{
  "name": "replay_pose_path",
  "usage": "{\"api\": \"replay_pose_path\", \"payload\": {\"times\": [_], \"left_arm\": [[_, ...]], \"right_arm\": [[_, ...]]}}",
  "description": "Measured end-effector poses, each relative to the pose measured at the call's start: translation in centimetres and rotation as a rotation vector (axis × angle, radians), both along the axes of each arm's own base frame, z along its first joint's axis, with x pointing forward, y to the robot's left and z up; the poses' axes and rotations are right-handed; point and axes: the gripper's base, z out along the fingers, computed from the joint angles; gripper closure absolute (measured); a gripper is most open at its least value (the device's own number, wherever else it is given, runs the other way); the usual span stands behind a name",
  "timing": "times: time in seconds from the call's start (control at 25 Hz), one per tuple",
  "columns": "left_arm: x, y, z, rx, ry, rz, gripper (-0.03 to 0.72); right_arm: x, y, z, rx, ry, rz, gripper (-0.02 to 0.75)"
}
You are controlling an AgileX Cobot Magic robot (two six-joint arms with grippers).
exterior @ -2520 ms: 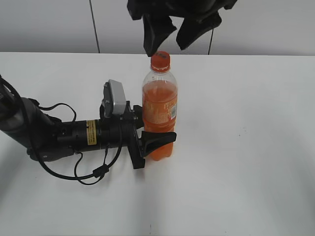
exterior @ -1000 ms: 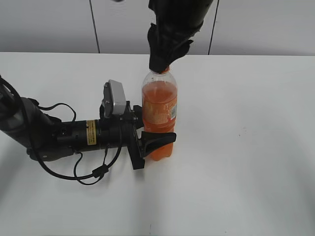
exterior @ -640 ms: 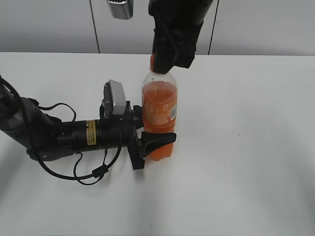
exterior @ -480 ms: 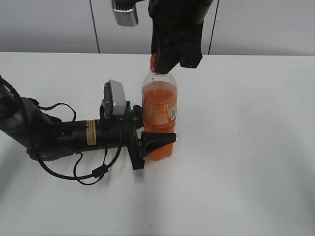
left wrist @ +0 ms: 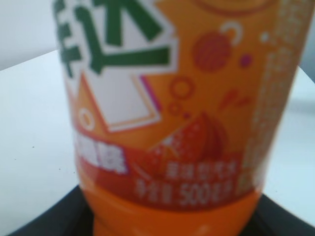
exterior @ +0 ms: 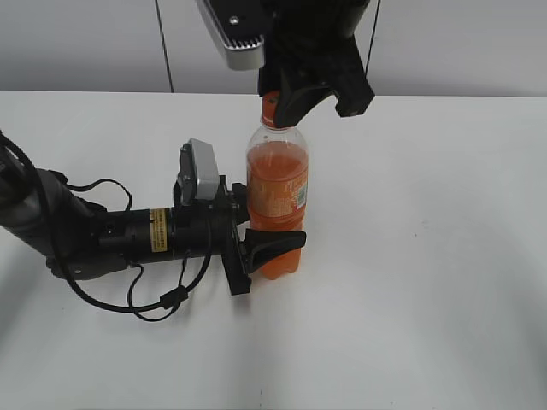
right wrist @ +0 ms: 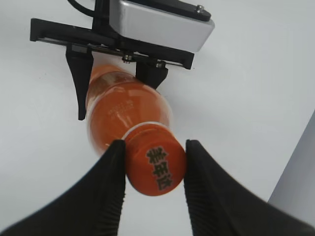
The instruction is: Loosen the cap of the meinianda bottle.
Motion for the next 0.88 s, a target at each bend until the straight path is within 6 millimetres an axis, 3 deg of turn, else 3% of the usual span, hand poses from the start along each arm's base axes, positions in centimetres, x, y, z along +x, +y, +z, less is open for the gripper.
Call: {"api": "replay_pose_path", "payload": {"times": [0.32, 0.6, 0.88], "left_arm": [[0.0, 0.0, 0.0, -0.001, 0.000, -0.001, 0.294], [0.0, 0.0, 0.0, 0.000, 0.004, 0.003, 0.294], [0.0, 0.0, 0.0, 0.000, 0.004, 0.003, 0.294]], "right_arm": [[0.0, 0.0, 0.0, 0.008, 0.008, -0.006, 0.458], [0.0, 0.1, -0.1, 0.039, 0.054, -0.135, 0.202], [-0.8, -0.6, 2.1, 0.146, 0.122, -0.454, 0.173]]}}
